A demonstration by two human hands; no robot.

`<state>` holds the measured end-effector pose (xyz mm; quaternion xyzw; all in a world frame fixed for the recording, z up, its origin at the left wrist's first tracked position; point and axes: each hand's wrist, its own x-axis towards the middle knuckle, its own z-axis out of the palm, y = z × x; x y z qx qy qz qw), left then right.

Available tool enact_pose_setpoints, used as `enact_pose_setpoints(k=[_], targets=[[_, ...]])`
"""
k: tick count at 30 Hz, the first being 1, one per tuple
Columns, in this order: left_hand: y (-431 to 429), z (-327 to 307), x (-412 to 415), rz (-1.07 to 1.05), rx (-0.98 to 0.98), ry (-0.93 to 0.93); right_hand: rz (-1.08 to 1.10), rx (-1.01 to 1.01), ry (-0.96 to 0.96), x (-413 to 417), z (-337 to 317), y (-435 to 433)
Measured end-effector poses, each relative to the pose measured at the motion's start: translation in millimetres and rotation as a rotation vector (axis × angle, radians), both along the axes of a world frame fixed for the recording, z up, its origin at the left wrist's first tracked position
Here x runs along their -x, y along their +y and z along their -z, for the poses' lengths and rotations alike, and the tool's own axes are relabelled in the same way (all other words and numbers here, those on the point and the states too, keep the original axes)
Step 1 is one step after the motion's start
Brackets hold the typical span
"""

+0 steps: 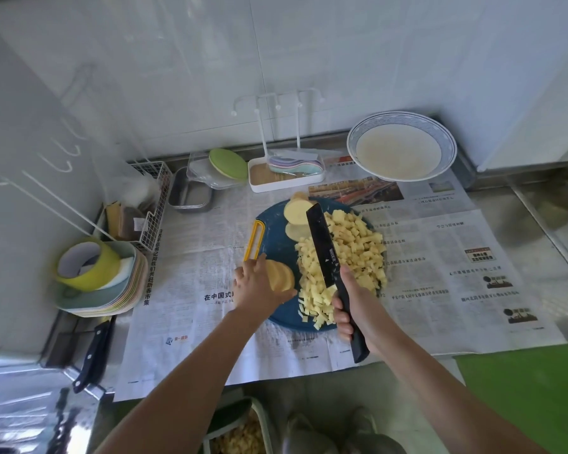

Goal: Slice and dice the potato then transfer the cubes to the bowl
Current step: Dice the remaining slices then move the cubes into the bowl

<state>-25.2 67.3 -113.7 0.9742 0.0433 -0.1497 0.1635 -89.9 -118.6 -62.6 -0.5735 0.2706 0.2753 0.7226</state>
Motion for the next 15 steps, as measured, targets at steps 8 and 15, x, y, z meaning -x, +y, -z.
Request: enact_pose_setpoints(k=[8, 15], targets=[[-10, -4, -6, 0.096, 0.048, 0.042, -0.041, 0.047, -0.008, 0, -1, -12], [-8, -8, -15, 0.078, 0.132, 0.000, -0.115, 0.119, -0.080, -7, -9, -41]])
